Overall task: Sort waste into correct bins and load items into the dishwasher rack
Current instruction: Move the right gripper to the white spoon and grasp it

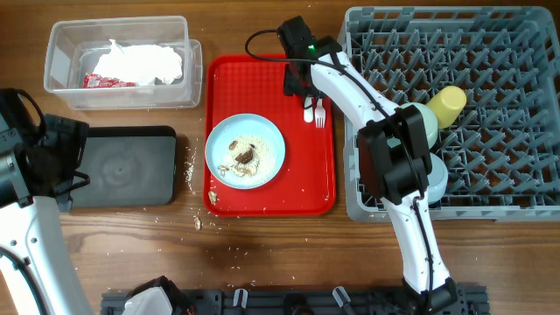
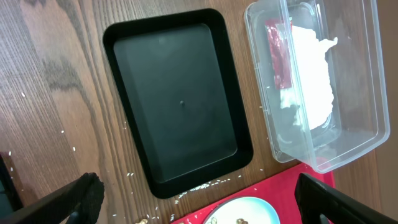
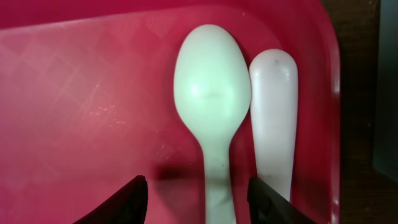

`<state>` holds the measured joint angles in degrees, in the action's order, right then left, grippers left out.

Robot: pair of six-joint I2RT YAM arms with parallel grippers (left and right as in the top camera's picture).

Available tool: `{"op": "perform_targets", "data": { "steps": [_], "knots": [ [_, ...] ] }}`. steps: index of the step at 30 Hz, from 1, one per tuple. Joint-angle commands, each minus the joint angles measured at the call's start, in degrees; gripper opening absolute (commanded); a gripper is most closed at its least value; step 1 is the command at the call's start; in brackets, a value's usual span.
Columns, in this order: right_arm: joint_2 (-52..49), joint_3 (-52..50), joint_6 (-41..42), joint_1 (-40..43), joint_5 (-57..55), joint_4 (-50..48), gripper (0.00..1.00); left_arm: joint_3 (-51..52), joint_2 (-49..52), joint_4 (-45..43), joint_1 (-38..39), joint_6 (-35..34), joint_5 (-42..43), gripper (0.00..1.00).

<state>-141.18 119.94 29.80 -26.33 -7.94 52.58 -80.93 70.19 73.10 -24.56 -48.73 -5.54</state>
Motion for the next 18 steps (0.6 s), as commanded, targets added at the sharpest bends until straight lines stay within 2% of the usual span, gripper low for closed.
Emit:
{"op": "perform_targets", "data": {
  "steps": [1,3,8,9,11,12,16,18],
  "knots": [
    [-1.1,0.3,0.8,-0.2,0.0,-0.3,0.53,0.0,-0.1,-0.2,-0.4,0.3,-0.5,1.00],
    [-1.9,0.2,0.3,-0.4,0.4,-0.3,0.52,0.0,-0.1,-0.2,-0.4,0.3,-0.5,1.00],
    [-2.6,-1.6,0.2,-0.5,2.1,-0.9,0.40,0.0,-0.1,-0.2,-0.4,0.3,-0.5,1.00],
    [-2.6,-1.6,0.2,-0.5,2.1,-0.8,0.36,0.0,-0.1,-0.2,-0.4,0.3,-0.5,1.00],
    [-2.6,-1.5,0.2,-0.5,2.1,-0.6,0.23,0.0,-0.1,-0.2,-0.4,0.3,-0.5,1.00],
    [-2.6,-1.5,0.1,-0.5,2.1,-0.5,0.20,0.0,-0.1,-0.2,-0.4,0.3,-0.5,1.00],
    [-1.4,-0.9,-1.3,-0.4,3.5,0.0,0.13,0.0,-0.1,-0.2,-0.4,0.3,-0.5,1.00],
    [-0.1,-0.5,-1.3,-0.3,3.5,0.6,0.13,0.0,-0.1,-0.2,-0.4,0.3,-0.5,1.00]
  ]
}}
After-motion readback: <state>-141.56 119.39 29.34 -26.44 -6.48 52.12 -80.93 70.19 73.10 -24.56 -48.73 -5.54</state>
